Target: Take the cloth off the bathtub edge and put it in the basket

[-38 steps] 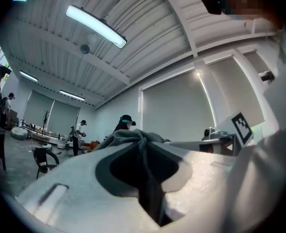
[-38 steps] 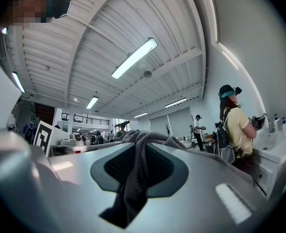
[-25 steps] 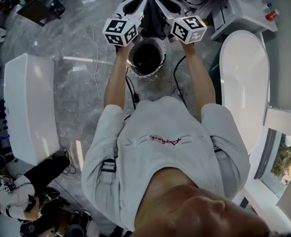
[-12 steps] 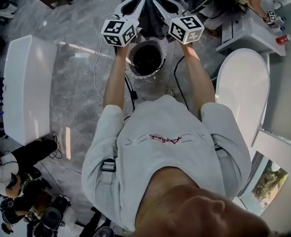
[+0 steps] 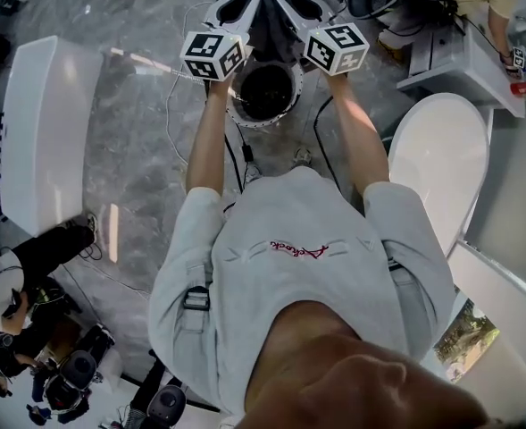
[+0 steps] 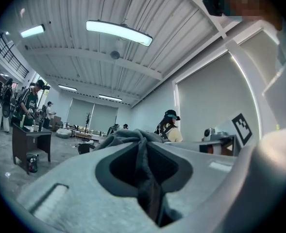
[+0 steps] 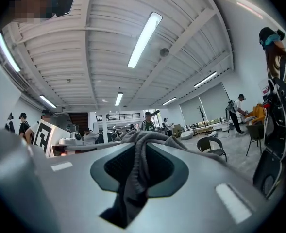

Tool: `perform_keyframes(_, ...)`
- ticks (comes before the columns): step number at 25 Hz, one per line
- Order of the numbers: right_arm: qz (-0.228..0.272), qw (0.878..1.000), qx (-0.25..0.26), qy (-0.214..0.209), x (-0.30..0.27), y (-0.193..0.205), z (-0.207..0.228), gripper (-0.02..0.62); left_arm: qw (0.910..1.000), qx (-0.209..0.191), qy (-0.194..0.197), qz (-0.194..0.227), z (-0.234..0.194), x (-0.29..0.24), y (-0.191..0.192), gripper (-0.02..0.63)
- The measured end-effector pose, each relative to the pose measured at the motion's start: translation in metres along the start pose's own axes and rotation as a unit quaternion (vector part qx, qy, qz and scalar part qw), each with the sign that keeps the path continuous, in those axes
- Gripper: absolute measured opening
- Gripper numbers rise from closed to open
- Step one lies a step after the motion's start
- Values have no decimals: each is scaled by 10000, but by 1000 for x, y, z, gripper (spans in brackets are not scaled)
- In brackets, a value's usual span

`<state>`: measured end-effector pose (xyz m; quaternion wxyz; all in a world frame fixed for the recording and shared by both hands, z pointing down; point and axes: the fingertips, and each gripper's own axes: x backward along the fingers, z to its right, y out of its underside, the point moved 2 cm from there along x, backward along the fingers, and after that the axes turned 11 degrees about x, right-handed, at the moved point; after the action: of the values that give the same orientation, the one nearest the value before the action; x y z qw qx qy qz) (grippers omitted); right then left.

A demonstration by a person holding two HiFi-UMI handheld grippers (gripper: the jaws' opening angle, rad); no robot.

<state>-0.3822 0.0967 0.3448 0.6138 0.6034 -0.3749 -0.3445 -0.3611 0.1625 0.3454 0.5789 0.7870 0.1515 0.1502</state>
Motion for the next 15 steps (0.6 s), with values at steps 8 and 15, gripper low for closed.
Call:
perform_keyframes(8,-441,9984,-332,-143,-11,61,22,75,9983,384,-282,-338,-28,-18,57,55)
perform_keyframes(15,-778,9941,-703,-267,-5,117,23,75,9939,737,-543,-615,-38,-14,111,55)
